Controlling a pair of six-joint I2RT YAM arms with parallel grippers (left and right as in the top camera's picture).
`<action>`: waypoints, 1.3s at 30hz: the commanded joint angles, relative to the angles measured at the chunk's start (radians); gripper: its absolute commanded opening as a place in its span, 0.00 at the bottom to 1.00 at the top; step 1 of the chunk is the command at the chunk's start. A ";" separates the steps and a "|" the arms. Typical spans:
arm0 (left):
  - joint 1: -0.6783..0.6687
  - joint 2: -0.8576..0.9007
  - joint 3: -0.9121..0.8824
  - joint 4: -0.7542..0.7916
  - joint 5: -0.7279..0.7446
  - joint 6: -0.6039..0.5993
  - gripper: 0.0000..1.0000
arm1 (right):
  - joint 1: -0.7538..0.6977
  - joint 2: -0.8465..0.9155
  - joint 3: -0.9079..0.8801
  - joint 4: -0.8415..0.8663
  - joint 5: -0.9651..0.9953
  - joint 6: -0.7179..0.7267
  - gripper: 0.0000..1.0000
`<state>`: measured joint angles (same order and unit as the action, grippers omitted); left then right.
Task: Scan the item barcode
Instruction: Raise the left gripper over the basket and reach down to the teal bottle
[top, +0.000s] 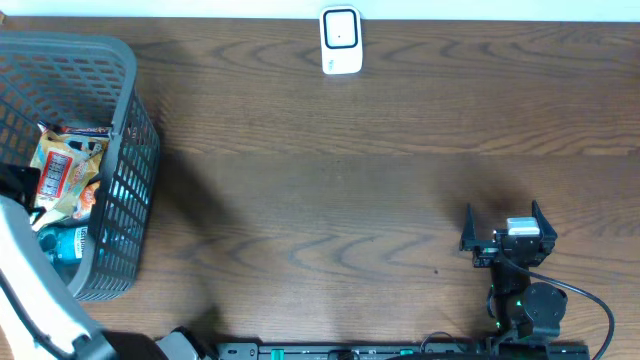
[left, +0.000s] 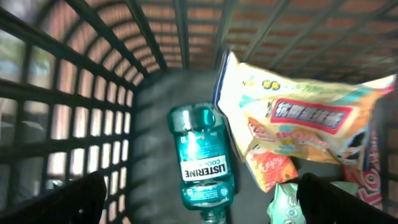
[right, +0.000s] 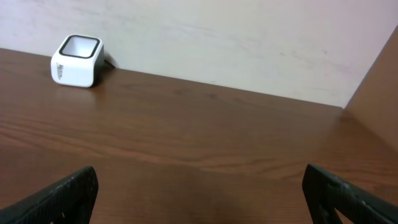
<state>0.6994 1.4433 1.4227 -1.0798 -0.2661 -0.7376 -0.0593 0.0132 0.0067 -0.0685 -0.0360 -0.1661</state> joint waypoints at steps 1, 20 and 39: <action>0.006 0.037 -0.044 0.011 0.050 -0.042 0.98 | 0.010 0.000 -0.001 -0.003 0.004 -0.007 0.99; 0.007 0.161 -0.397 0.350 0.121 -0.016 0.98 | 0.010 0.000 -0.001 -0.003 0.004 -0.007 0.99; 0.007 0.302 -0.648 0.638 0.121 -0.016 0.73 | 0.010 0.000 -0.001 -0.003 0.004 -0.007 0.99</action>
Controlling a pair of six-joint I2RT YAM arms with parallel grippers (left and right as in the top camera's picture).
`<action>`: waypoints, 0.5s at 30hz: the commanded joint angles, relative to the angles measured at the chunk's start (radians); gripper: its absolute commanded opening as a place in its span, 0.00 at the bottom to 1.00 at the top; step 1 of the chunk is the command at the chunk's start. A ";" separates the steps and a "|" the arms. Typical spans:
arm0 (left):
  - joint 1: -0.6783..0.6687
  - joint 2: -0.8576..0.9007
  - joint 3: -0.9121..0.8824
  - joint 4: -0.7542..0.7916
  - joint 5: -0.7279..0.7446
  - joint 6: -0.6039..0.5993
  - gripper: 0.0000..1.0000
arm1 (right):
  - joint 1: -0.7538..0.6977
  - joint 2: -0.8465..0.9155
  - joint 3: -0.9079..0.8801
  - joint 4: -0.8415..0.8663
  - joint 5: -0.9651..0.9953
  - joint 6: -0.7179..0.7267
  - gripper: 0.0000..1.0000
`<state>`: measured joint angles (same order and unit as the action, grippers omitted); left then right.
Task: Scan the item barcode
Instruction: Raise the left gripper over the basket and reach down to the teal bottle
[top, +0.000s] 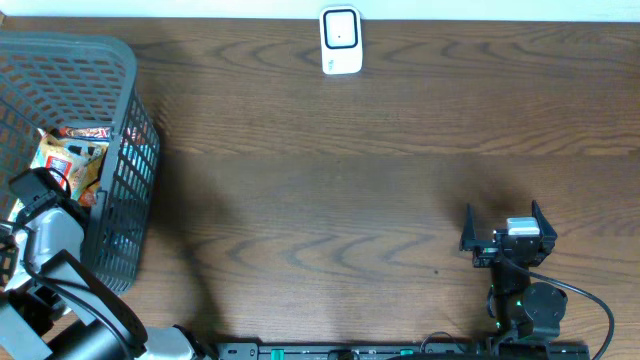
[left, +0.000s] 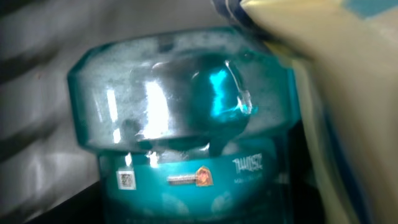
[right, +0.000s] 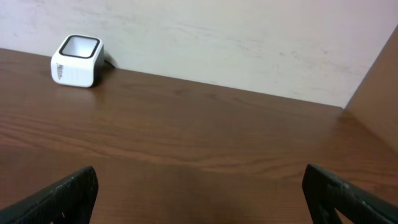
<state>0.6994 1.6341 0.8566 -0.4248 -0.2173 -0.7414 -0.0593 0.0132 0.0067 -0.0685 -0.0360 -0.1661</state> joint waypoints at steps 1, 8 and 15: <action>0.007 0.111 -0.082 -0.015 0.072 -0.012 0.73 | 0.010 0.000 -0.001 -0.003 0.004 -0.007 0.99; 0.007 0.110 -0.081 -0.010 0.072 -0.012 0.58 | 0.010 0.000 -0.001 -0.003 0.004 -0.007 0.99; 0.007 0.085 -0.066 -0.014 0.097 -0.012 0.51 | 0.010 0.000 -0.001 -0.003 0.004 -0.007 0.99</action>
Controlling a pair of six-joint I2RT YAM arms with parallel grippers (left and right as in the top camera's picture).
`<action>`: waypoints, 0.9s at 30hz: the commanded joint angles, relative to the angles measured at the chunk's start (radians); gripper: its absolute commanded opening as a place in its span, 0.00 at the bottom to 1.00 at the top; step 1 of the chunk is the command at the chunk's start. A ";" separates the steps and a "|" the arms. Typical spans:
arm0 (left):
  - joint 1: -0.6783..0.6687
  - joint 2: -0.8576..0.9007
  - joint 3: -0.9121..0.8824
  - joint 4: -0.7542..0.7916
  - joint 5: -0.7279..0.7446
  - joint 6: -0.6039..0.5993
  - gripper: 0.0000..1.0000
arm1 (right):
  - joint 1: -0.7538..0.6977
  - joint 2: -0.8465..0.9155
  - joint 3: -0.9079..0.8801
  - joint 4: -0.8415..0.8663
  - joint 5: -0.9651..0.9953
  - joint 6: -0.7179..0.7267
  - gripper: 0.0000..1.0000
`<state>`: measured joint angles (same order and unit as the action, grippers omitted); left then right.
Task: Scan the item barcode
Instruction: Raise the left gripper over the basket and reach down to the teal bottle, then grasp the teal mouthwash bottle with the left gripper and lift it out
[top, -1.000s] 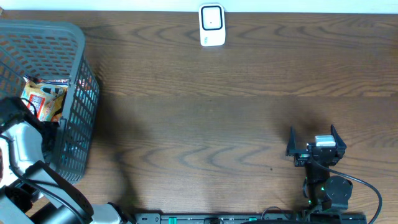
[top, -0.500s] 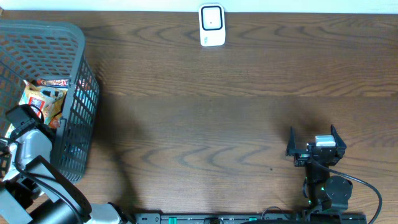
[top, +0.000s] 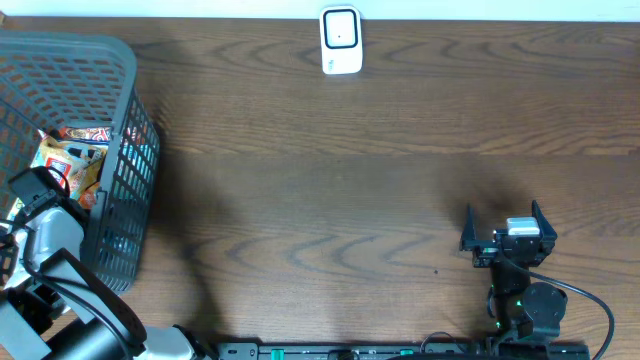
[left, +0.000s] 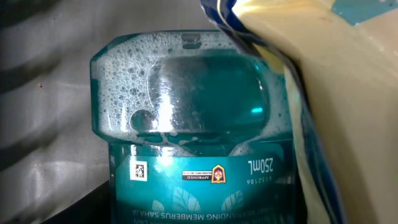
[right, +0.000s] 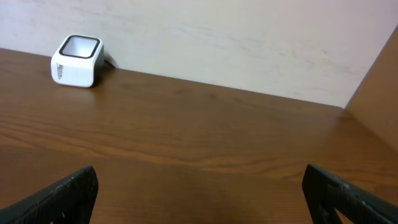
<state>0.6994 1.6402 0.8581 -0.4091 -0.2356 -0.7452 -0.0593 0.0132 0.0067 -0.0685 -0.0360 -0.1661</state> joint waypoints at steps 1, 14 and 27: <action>0.007 0.065 -0.064 -0.031 0.126 -0.008 0.51 | 0.010 0.000 -0.001 -0.003 0.004 -0.007 0.99; 0.007 -0.399 -0.053 -0.033 0.172 -0.004 0.51 | 0.010 0.000 -0.001 -0.003 0.004 -0.007 0.99; 0.007 -0.737 -0.053 0.064 0.066 -0.004 0.52 | 0.010 0.000 -0.001 -0.003 0.004 -0.007 0.99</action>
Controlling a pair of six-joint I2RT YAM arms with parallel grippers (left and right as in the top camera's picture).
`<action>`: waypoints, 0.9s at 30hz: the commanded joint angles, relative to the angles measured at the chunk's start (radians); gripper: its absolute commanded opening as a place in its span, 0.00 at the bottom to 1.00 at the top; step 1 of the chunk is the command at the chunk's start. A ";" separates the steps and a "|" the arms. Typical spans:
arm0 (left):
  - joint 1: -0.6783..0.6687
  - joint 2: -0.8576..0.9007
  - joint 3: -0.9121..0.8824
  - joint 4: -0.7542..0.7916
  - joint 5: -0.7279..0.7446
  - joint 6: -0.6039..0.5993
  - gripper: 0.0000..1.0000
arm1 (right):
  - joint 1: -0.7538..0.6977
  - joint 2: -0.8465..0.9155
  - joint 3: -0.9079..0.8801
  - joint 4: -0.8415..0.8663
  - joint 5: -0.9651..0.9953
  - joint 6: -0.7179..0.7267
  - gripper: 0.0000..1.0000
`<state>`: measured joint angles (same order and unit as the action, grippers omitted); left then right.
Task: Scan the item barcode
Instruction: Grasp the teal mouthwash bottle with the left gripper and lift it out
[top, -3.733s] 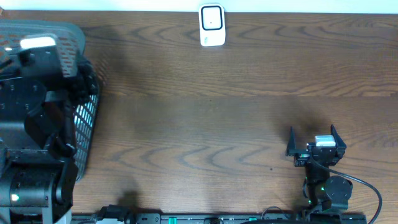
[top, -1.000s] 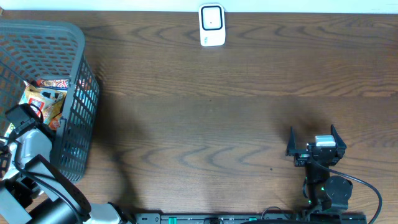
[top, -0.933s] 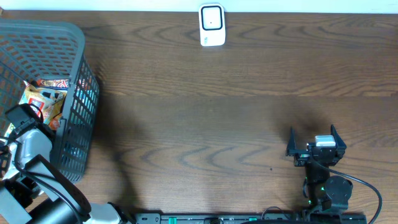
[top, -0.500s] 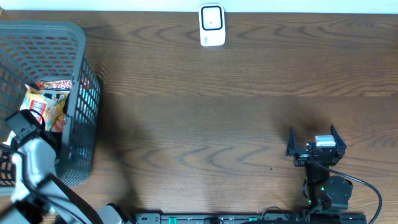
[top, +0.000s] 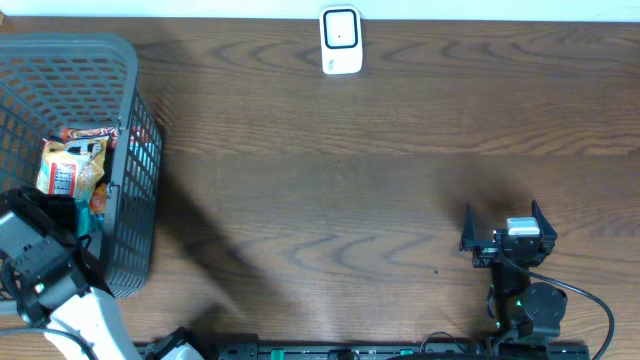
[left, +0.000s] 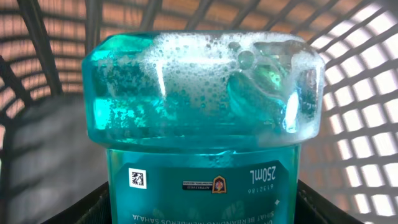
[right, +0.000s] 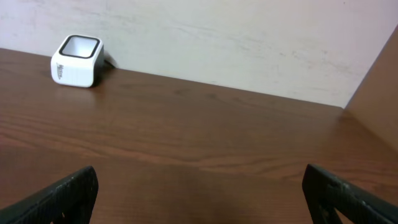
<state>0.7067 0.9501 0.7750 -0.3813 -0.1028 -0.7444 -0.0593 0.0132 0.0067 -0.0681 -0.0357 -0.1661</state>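
A teal Listerine mouthwash bottle (left: 202, 124) fills the left wrist view, its foamy base uppermost and a small square code on its label. My left gripper (left: 202, 202) is shut on it, one dark finger against each side, inside the grey mesh basket (top: 135, 120). Overhead, the left gripper (top: 62, 215) sits low in the basket's near end. The white barcode scanner (top: 340, 41) stands at the table's far edge, also visible as the scanner (right: 76, 60). My right gripper (top: 505, 238) rests open and empty at the front right.
Snack packets (top: 68, 165) lie in the basket beyond the left gripper. The basket's mesh walls (left: 354, 81) surround the bottle on all sides. A light wall (right: 217, 37) rises behind the scanner along the brown table's far edge (top: 480, 20).
The bottle lay on the basket floor against a yellow packet. Now it is up in my left gripper with only mesh wall behind it. The left arm has shifted nearer the front.
At first my left gripper hung open above the bottle and packets in the basket. It was then down close on the bottle, which still lay beside the yellow packet. Now the bottle is held clear of the packet. The right arm stayed still throughout.
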 joint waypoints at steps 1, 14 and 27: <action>0.000 -0.058 0.030 0.048 -0.076 -0.004 0.52 | 0.010 0.000 -0.001 -0.004 0.003 -0.007 0.99; 0.000 -0.167 0.031 0.359 0.077 -0.112 0.56 | 0.010 0.000 -0.001 -0.004 0.003 -0.007 0.99; -0.127 -0.048 0.031 0.814 0.682 -0.458 0.56 | 0.010 0.000 -0.001 -0.004 0.004 -0.007 0.99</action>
<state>0.6594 0.8478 0.7765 0.3866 0.3222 -1.1046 -0.0593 0.0135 0.0067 -0.0685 -0.0345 -0.1661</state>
